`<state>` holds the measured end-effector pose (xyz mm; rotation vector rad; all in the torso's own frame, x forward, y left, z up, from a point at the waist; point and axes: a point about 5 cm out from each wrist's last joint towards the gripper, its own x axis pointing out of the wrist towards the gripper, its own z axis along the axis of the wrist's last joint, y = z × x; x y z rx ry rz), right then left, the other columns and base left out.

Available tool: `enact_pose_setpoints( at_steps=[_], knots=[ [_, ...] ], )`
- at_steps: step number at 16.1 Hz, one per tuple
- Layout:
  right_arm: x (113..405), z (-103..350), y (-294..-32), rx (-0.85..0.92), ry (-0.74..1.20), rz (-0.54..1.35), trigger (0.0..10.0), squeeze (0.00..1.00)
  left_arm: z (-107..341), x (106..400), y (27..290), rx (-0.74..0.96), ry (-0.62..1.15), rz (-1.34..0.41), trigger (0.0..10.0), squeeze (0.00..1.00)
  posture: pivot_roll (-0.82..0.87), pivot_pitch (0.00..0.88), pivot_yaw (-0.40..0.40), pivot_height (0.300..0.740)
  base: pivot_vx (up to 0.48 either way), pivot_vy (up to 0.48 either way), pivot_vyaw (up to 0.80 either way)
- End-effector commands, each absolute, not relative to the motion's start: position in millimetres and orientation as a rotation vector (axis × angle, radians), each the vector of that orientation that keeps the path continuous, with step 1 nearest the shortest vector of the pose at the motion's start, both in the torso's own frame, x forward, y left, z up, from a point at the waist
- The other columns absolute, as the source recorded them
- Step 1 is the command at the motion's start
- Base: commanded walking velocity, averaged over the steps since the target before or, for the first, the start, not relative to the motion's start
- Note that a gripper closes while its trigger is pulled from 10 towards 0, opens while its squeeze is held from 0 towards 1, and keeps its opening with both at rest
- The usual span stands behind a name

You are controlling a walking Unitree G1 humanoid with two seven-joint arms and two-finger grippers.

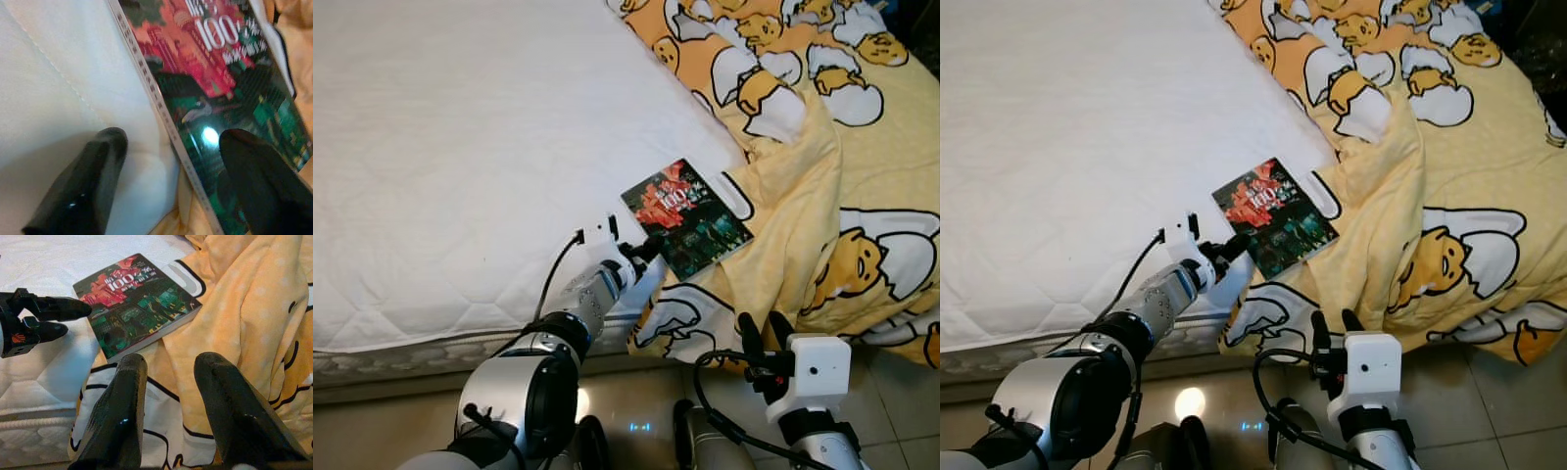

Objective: Clean up the room

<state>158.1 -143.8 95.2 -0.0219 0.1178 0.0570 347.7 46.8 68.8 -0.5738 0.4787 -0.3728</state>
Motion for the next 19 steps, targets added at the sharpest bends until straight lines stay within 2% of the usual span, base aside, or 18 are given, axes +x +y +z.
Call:
enact_pose_setpoints(
  at_steps=[1, 5, 10, 11, 13, 15, 17, 19],
  knots=[
    [155, 98, -142, -0.023, 0.114, 0.057, 10.0, 0.00, 71, 323, -22, -0.626, 0.533, -0.521, 0.0, 0.00, -0.37, 0.251, 0.093, 0.740, 0.000, 0.000, 0.00],
    [159, 95, -140, -0.019, 0.114, 0.056, 10.0, 0.00, 82, 329, -22, -0.567, 0.479, -0.572, 0.0, 0.00, -0.34, 0.231, 0.094, 0.740, 0.000, 0.000, 0.00],
    [159, 97, -138, -0.022, 0.108, 0.064, 10.0, 0.00, 93, 329, -35, -0.686, 0.473, -0.584, 0.0, 0.00, -0.37, 0.238, 0.097, 0.740, 0.000, 0.000, 0.00],
    [158, 97, -137, -0.023, 0.110, 0.062, 10.0, 0.00, 94, 328, -39, -0.640, 0.458, -0.612, 0.0, 0.00, -0.37, 0.232, 0.100, 0.740, 0.000, 0.000, 0.00],
    [161, 94, -138, -0.019, 0.109, 0.051, 10.0, 0.00, 104, 331, -40, -0.299, 0.328, -0.702, 0.0, 0.00, -0.35, 0.210, 0.105, 0.740, 0.000, 0.000, 0.00],
    [174, 93, -139, 0.005, 0.085, 0.038, 10.0, 0.00, 132, 348, -25, 0.010, 0.069, -0.740, 0.0, 0.00, -0.30, 0.165, 0.104, 0.740, 0.000, 0.000, 0.00],
    [182, 92, -140, 0.024, 0.074, 0.028, 10.0, 0.00, 139, 354, -14, 0.057, 0.003, -0.713, 0.0, 0.00, -0.26, 0.140, 0.101, 0.740, 0.000, 0.000, 0.00],
    [204, 96, -146, 0.056, 0.032, 0.002, 10.0, 0.00, 142, 359, 11, 0.060, -0.074, -0.634, 0.0, 0.00, -0.21, 0.096, 0.091, 0.740, 0.000, 0.000, 0.00]
  ],
)
